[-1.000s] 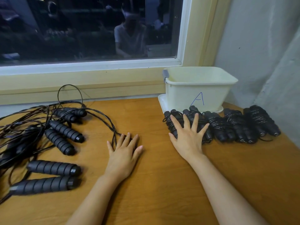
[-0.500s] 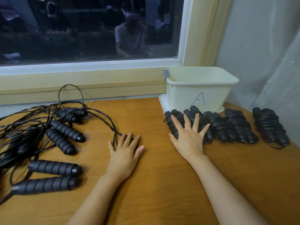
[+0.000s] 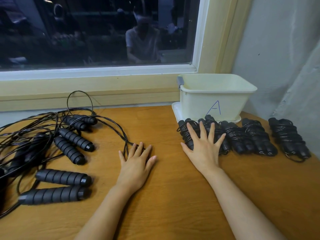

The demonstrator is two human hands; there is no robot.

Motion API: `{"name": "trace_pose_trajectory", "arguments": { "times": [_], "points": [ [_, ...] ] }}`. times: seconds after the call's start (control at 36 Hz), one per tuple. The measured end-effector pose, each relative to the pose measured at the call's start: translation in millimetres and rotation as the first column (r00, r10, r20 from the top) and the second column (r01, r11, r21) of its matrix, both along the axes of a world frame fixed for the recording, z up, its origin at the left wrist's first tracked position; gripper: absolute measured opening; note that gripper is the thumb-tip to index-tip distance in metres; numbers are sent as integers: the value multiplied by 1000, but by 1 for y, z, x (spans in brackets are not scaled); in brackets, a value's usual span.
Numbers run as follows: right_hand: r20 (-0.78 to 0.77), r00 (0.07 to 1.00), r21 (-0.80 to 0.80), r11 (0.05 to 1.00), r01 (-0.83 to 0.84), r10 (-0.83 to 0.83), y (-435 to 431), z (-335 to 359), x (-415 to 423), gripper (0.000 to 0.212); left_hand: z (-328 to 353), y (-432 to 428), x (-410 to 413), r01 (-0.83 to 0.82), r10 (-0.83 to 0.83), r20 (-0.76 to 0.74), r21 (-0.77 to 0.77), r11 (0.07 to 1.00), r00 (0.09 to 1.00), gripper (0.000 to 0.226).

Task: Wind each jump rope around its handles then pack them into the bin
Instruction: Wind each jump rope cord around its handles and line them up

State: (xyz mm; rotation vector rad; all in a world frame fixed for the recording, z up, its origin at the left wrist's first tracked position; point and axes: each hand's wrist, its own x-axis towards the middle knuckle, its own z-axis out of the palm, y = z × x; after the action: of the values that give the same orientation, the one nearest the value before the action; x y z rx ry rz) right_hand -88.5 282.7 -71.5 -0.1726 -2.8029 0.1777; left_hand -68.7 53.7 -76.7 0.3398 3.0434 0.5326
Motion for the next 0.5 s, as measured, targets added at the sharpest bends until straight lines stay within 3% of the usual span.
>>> {"name": "trace_pose_trajectory", "arguments": {
  "times": [0.19, 0.31, 0.42, 0.5],
  "points": [
    [-34, 998, -9, 998, -55, 55, -4, 5, 8, 75, 5, 0, 4, -30, 32, -16, 109, 994, 999, 58],
    [-44, 992, 8, 993, -117, 117, -22, 17, 17, 69, 24, -5, 16, -7, 9, -52, 31, 1000, 999, 56],
    [-30, 962, -29, 961, -274, 273, -62, 40, 26, 54, 55, -28, 39, -48, 49, -178, 6, 999, 983, 51],
    [13, 900, -147, 891, -429, 436, -103, 53, 35, 50, 68, -59, 62, -103, 96, -213, -18, 995, 972, 48]
  ]
}}
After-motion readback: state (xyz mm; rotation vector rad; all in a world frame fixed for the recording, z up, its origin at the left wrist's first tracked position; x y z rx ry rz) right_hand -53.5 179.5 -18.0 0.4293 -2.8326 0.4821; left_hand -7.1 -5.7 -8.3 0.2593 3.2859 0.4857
